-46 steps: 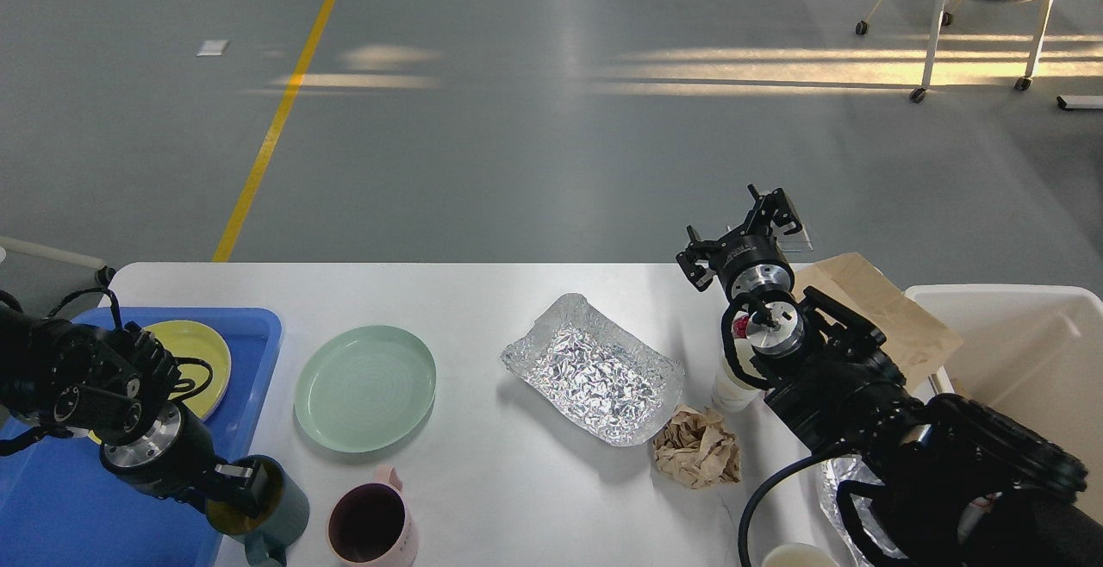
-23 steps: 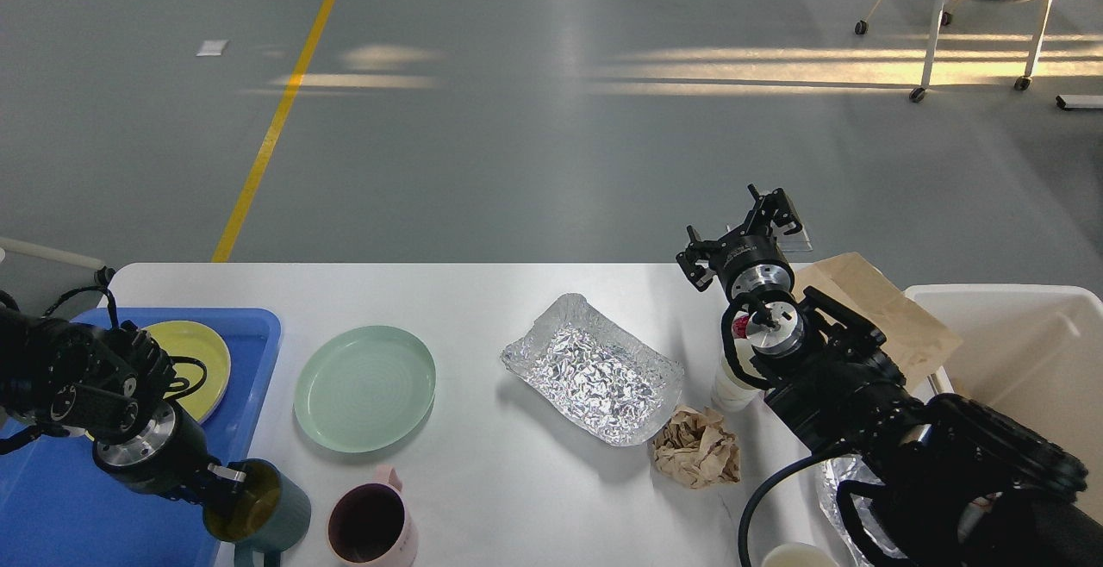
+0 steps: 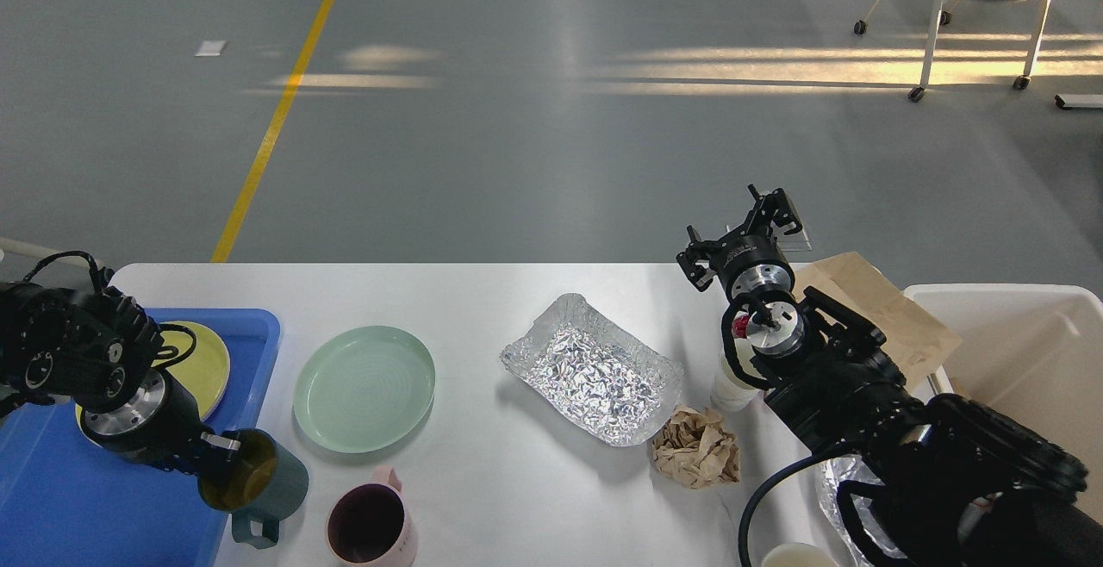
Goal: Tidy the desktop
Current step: 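Grasp the teal cup with the left gripper, then lift the teal cup and carry it off the table edge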
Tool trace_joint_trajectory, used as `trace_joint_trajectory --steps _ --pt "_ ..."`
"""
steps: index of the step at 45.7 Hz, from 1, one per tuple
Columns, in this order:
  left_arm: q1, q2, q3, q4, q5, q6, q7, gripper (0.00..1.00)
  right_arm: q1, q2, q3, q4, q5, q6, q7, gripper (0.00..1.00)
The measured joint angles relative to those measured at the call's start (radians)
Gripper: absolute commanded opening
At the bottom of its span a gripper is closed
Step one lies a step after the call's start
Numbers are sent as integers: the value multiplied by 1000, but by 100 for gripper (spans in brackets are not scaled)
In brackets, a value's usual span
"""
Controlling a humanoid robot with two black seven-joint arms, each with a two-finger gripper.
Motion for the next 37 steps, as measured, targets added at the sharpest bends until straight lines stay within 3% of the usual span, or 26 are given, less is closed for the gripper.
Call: trace_joint_trajectory --steps 14,27,37 --pt "-171 48 -4 -29 -2 -174 -3 0 0 0 0 0 0 0 0 100" --pt "-492 87 10 -48 -2 -532 -11 0 0 0 0 0 0 0 0 100" --pt "-762 101 33 -49 -3 -569 -12 0 0 0 0 1 0 0 0 100"
